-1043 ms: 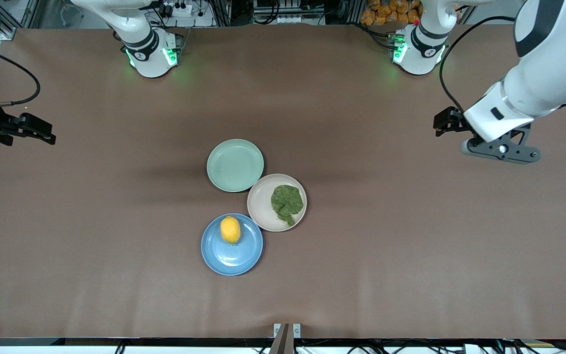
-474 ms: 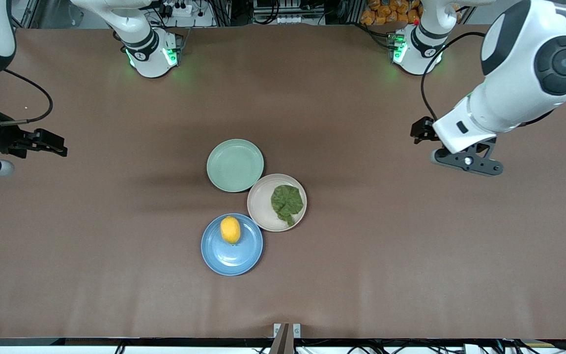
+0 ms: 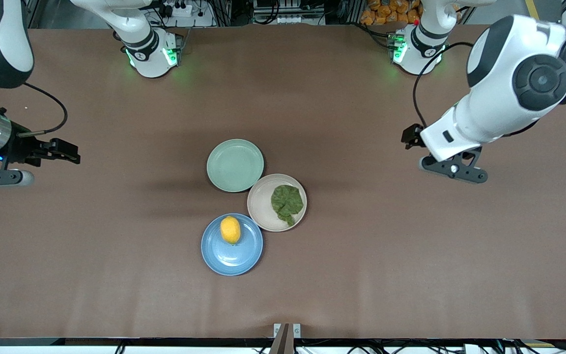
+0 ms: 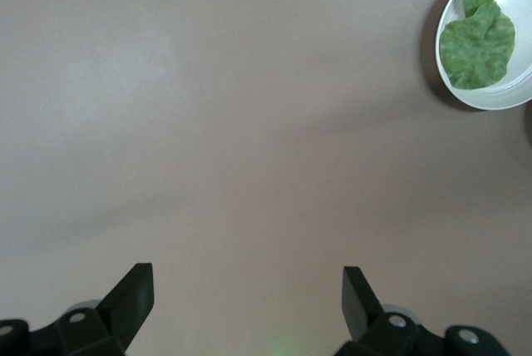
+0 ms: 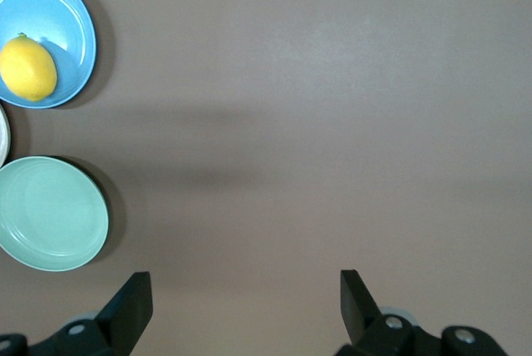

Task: Pick lemon and lettuce from blue and beige plates
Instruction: 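Move the left gripper toward the beige plate while the right gripper advances, then lower the left gripper over the lettuce leaf on the beige plate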

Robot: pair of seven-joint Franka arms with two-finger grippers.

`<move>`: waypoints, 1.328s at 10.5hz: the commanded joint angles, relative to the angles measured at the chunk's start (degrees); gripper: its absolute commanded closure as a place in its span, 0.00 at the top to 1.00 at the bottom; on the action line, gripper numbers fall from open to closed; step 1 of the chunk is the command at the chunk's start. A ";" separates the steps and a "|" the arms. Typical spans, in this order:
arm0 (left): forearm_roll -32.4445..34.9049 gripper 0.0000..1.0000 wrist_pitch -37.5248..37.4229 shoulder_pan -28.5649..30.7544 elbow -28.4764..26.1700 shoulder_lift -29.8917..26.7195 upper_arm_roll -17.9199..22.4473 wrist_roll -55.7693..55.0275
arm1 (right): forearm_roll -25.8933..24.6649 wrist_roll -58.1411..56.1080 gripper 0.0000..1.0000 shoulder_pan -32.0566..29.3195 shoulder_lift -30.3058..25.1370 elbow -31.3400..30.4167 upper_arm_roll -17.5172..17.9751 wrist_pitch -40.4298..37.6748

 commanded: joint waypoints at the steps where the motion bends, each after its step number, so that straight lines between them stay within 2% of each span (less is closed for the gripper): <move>1: -1.20 1.00 2.27 -1.09 1.87 3.52 0.02 -0.16 | 0.80 0.52 1.00 0.40 0.74 -0.15 0.05 0.45; 4: -2.69 1.00 7.79 -4.06 2.39 7.11 -0.16 -4.18 | 0.80 0.70 1.00 1.19 1.79 -0.15 0.05 1.32; 6: -2.60 1.00 9.22 -7.05 6.34 11.16 -0.07 -8.58 | 0.80 1.04 1.00 1.72 2.41 -0.15 0.05 2.03; 10: -2.60 1.00 11.68 -8.30 6.53 13.71 -0.15 -9.39 | 0.89 1.14 1.00 2.51 4.16 -0.15 0.14 4.14; 12: -2.60 1.00 13.00 -8.91 6.53 14.86 -0.16 -9.57 | 4.12 1.05 1.00 2.69 4.78 -0.33 0.05 4.84; 14: -2.60 1.00 13.44 -9.35 6.53 15.56 -0.16 -9.65 | 4.31 1.05 1.00 2.77 5.31 -0.50 0.05 5.46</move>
